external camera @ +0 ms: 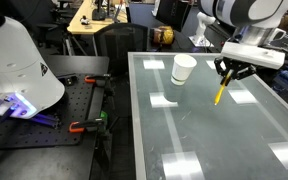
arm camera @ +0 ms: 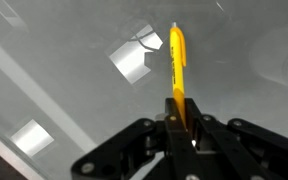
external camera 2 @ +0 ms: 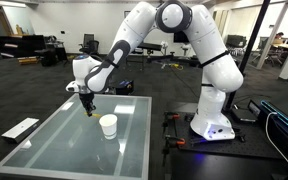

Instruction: Remove the pen from the mug cup and place it on the table

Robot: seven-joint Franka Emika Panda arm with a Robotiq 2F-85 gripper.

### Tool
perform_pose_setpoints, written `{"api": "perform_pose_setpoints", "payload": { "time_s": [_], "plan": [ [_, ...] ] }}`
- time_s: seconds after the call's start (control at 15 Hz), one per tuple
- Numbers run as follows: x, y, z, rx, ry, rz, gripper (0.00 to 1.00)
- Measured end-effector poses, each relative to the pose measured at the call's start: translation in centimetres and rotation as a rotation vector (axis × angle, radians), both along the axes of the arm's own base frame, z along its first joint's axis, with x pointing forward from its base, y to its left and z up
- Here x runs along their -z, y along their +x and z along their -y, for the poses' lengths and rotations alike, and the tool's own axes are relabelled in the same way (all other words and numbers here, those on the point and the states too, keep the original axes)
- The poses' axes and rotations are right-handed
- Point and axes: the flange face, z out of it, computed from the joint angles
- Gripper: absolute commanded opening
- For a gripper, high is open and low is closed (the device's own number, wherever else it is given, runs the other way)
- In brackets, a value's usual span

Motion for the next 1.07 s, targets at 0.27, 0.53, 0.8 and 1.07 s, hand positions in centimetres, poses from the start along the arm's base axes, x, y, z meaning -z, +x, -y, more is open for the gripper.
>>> {"api": "perform_pose_setpoints", "payload": {
  "time_s": [0.27, 0.53, 0.8, 1.07],
  "plan": [
    [0.9, 0.3, 0.0, 0.002, 0.0, -0.015, 0.69],
    [0.6, 0.5, -0.1, -0.001, -0.001, -0.009, 0.97],
    [-1.9, 0.8, -0.5, -0.014, -0.013, 0.035, 1.0],
    [-6.3, -0.1, -1.0, -0.018, -0.03, 0.11, 1.0]
  ]
}}
